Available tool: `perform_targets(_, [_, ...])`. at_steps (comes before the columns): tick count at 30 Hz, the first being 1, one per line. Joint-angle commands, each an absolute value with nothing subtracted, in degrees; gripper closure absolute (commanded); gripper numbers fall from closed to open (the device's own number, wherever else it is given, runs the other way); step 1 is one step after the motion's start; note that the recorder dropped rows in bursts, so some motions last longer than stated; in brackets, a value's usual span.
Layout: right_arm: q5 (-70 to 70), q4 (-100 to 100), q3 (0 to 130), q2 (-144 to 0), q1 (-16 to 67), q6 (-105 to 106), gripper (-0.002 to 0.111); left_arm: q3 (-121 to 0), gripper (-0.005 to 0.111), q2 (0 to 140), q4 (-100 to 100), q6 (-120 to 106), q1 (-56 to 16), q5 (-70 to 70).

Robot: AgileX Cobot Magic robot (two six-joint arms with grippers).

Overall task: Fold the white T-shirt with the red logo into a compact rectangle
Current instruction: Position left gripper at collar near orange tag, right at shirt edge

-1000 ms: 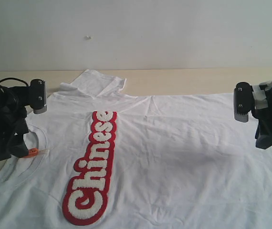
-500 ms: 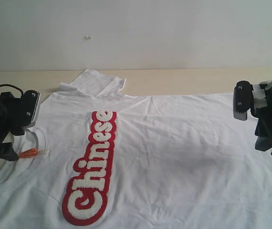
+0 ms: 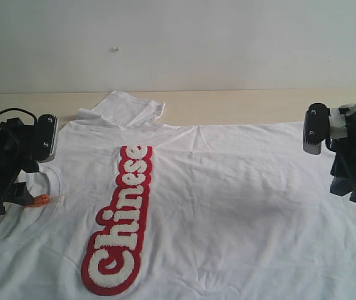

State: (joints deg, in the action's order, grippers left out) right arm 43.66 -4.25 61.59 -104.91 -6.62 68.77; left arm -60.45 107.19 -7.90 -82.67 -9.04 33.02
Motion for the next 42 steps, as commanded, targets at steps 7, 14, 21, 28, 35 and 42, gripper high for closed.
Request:
perform_targets(7, [42.5,-4.5,61.5,-105.8,-6.7,68.8,0.068,-60.8,0.043,110.6,-9.1,-82.5,-9.1,34.8])
perform_targets(14, [41.6,-5.4,61.5,-106.8,-6.7,68.8,0.068,-60.8,0.043,113.6,-8.5,-83.6,-9.1,34.4])
perform_targets(21, [41.6,-5.6,61.5,-106.8,-6.7,68.8,0.068,-60.8,0.043,113.6,-8.2,-83.7,-9.1,32.5])
perform_targets(28, [41.6,-5.6,61.5,-106.8,-6.7,68.8,0.068,-60.8,0.037,109.9,-8.2,-78.1,-9.1,31.9])
perform_targets(35, [42.3,-5.5,61.5,-106.8,-6.7,68.7,0.068,-59.4,0.001,106.3,-11.4,-76.9,-9.1,31.2])
perform_targets(42, [42.3,-5.5,61.5,-106.8,-6.7,67.7,0.068,-58.9,0.001,104.2,-11.4,-78.0,-9.1,32.8])
